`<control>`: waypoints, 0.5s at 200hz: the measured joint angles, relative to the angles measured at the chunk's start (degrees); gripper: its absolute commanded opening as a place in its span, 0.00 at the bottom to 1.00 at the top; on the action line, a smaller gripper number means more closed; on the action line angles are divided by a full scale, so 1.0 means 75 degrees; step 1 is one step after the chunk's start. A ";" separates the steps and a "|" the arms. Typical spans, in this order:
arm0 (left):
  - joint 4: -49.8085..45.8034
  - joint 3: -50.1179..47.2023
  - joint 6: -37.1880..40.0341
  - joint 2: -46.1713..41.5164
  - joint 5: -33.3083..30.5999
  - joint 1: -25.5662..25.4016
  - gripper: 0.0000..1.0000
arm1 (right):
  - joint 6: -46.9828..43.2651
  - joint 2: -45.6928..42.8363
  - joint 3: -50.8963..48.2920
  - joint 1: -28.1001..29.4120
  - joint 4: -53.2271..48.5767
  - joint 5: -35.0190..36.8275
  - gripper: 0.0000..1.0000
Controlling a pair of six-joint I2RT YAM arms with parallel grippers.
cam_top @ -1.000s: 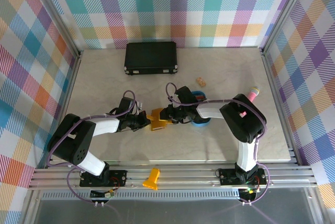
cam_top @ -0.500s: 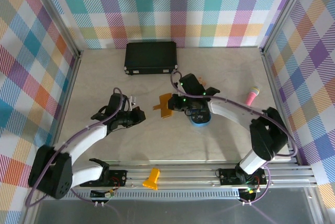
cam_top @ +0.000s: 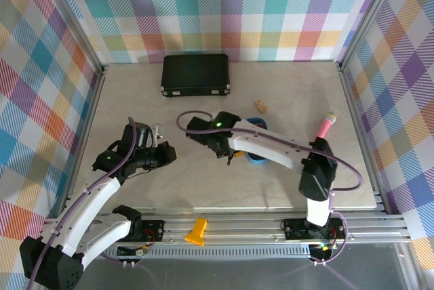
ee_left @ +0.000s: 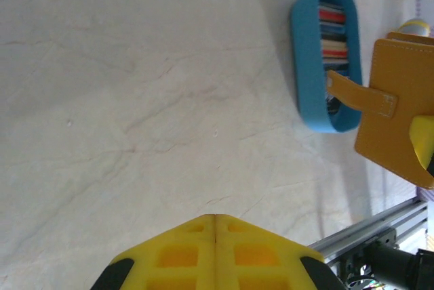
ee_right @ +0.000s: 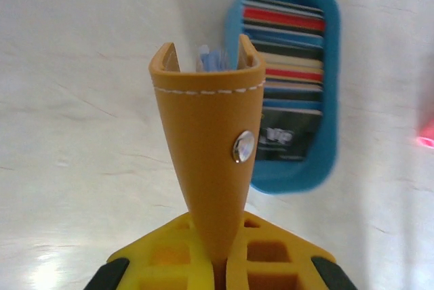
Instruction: Put the credit cards into the card holder
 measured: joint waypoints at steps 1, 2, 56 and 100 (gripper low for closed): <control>-0.0012 0.0000 0.0003 0.0000 -0.0003 0.0000 0.06 | 0.0015 0.0023 0.0015 0.0009 -0.0041 0.0020 0.00; -0.0026 0.0000 0.0009 0.0000 -0.0003 0.0000 0.06 | 0.0044 0.0076 0.0047 0.0020 -0.0114 0.0061 0.00; -0.0466 0.0006 0.0297 0.0108 0.0029 0.0108 0.07 | 0.0886 0.1638 0.1207 0.0423 -0.1708 0.0863 0.00; -0.0758 0.0087 0.0367 0.0449 0.0003 0.0347 0.03 | 0.0731 0.2830 0.1731 0.0458 -0.1827 0.0612 0.00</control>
